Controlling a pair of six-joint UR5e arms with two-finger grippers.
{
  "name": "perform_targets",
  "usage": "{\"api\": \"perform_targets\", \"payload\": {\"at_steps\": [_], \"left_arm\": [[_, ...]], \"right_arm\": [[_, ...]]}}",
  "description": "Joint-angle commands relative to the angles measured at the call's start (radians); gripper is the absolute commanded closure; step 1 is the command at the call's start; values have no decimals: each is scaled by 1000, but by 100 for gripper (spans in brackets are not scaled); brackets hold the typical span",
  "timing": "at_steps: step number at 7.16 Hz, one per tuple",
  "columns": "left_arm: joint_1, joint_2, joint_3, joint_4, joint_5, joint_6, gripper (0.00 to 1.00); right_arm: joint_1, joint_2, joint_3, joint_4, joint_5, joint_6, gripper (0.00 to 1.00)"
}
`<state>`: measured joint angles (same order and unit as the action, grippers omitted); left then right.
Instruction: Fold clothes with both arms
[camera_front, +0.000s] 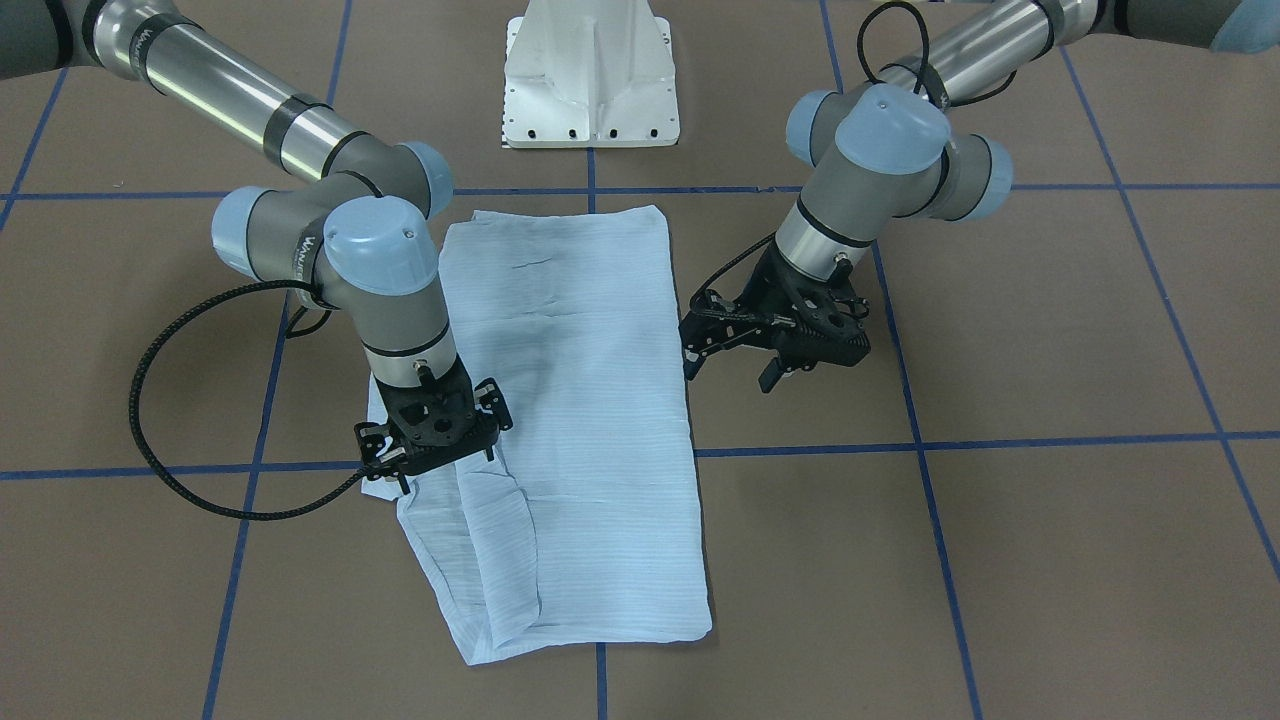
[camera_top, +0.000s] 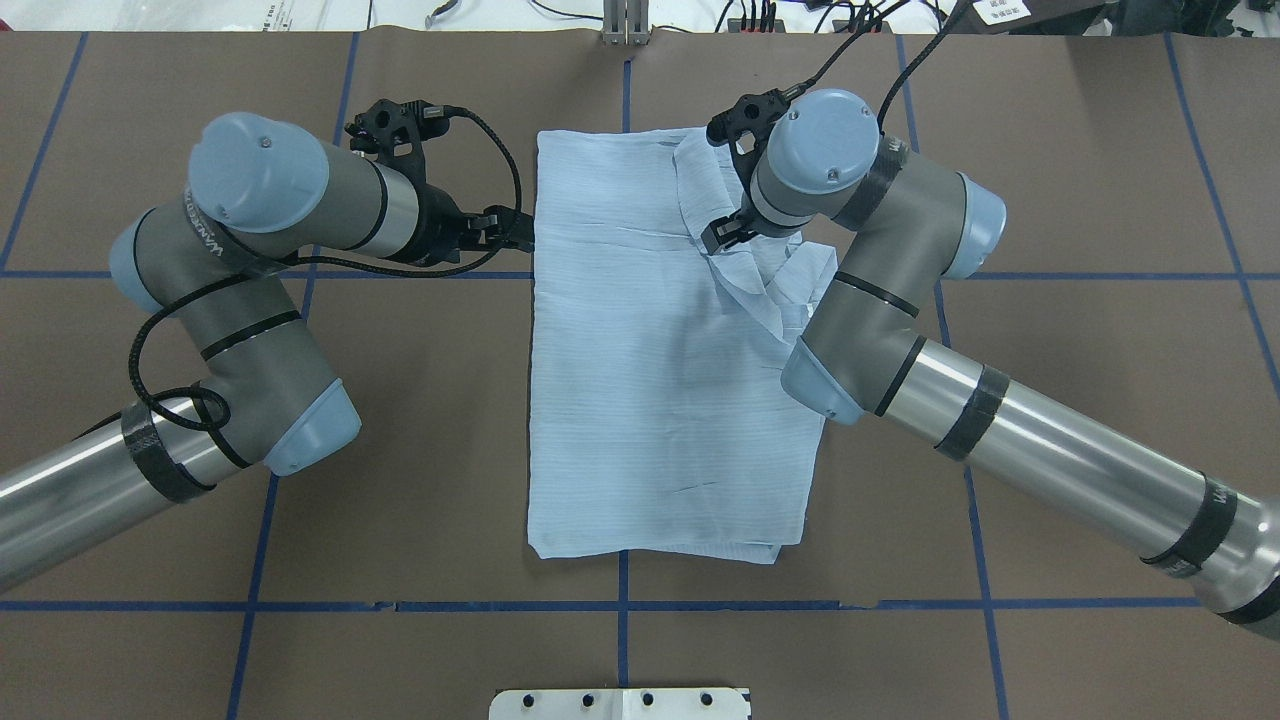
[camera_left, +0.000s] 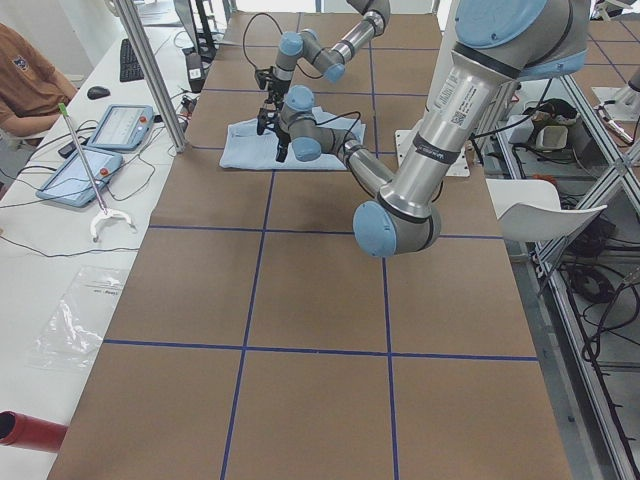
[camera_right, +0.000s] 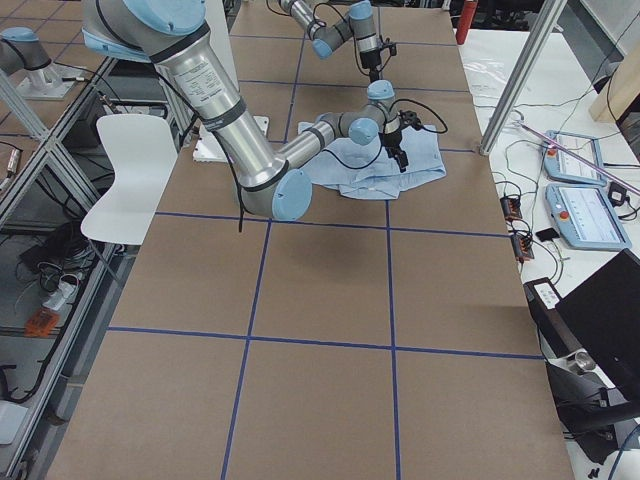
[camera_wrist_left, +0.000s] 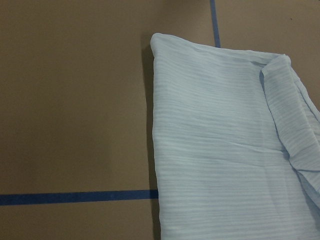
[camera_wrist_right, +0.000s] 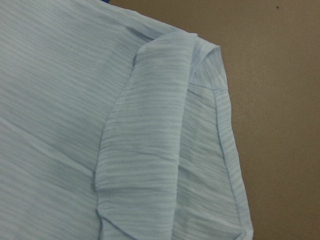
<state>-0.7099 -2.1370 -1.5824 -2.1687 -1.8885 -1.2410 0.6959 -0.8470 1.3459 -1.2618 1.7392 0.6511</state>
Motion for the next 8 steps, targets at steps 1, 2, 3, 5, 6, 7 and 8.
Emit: {"api": "perform_targets", "payload": {"at_steps": [1, 2, 3, 5, 6, 7, 8], "left_arm": [[0, 0, -2, 0, 0, 0, 0], [0, -1, -4, 0, 0, 0, 0], [1, -4, -4, 0, 0, 0, 0], [1, -11, -4, 0, 0, 0, 0], [1, -14, -4, 0, 0, 0, 0], [1, -15, -4, 0, 0, 0, 0], [1, -18, -2, 1, 0, 0, 0]], "right_arm": [[-42, 5, -14, 9, -4, -1, 0], [-51, 2, -14, 7, -4, -1, 0], [-62, -4, -21, 7, -6, -2, 0], [-62, -10, -34, 7, -7, -7, 0], [-61, -12, -44, 7, -9, -8, 0], [-46, -14, -53, 7, -9, -14, 0], [-27, -18, -60, 7, -7, -19, 0]]}}
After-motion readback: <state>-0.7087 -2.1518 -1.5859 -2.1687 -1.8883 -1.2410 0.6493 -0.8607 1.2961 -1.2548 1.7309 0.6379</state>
